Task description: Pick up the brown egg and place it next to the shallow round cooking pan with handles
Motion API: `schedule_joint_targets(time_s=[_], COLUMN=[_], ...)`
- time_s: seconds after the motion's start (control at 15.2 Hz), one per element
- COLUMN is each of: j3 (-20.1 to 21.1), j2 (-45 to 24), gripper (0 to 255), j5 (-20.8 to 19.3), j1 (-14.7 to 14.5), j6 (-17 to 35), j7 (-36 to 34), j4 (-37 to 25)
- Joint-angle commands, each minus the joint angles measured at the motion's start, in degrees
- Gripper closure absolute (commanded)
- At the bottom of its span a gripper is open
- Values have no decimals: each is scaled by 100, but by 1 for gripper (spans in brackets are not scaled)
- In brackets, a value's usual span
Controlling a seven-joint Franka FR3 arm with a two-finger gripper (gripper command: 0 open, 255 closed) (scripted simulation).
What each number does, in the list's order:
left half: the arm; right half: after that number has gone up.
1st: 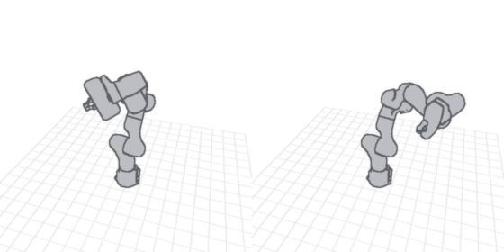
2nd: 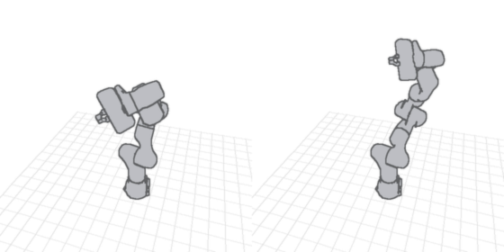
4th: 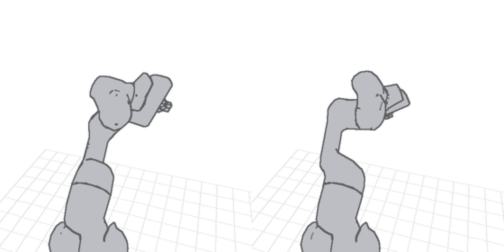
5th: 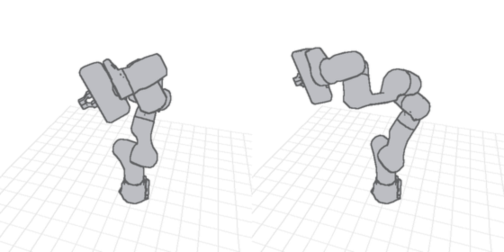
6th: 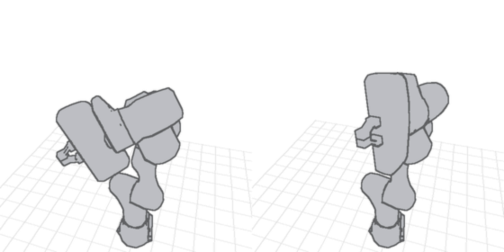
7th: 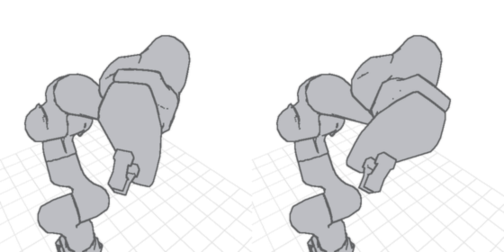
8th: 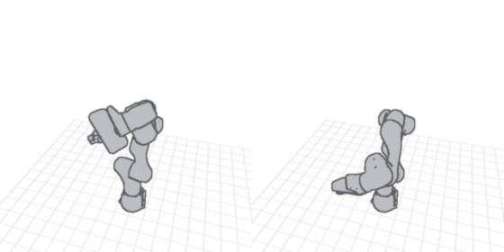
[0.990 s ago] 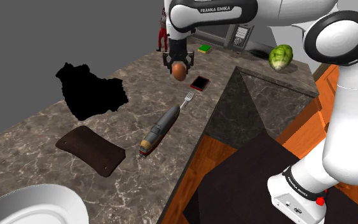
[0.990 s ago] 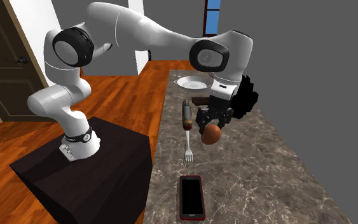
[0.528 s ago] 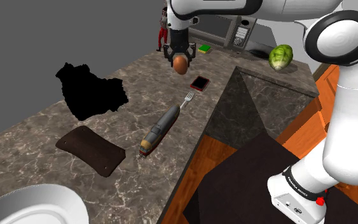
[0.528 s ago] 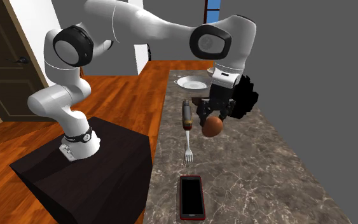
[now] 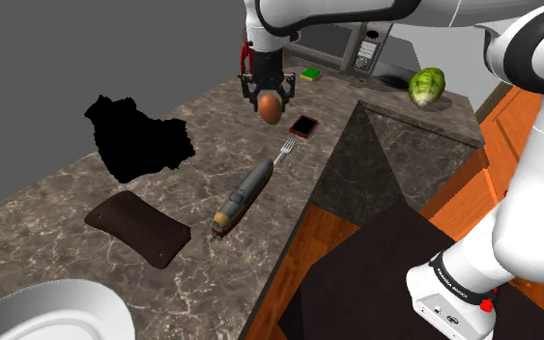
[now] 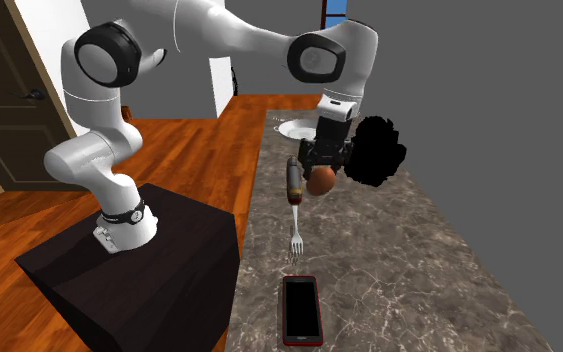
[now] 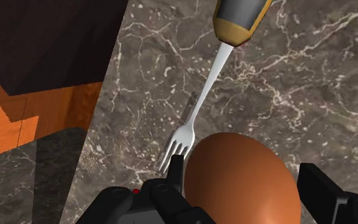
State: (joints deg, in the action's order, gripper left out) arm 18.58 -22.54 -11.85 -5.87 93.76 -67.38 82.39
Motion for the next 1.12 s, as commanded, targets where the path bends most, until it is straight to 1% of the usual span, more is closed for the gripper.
schedule_joint_targets(time_s=[0.0, 0.26, 0.53, 1.06], j3=[91, 268, 454, 841], j2=[184, 478, 683, 826], gripper=[255, 255, 255, 255], j5=[60, 176, 282, 432], j1=[-118, -344, -595, -1169], j6=[104, 235, 324, 410], j7=[-243, -674, -1121, -2072], j4=[310, 768, 1092, 1379])
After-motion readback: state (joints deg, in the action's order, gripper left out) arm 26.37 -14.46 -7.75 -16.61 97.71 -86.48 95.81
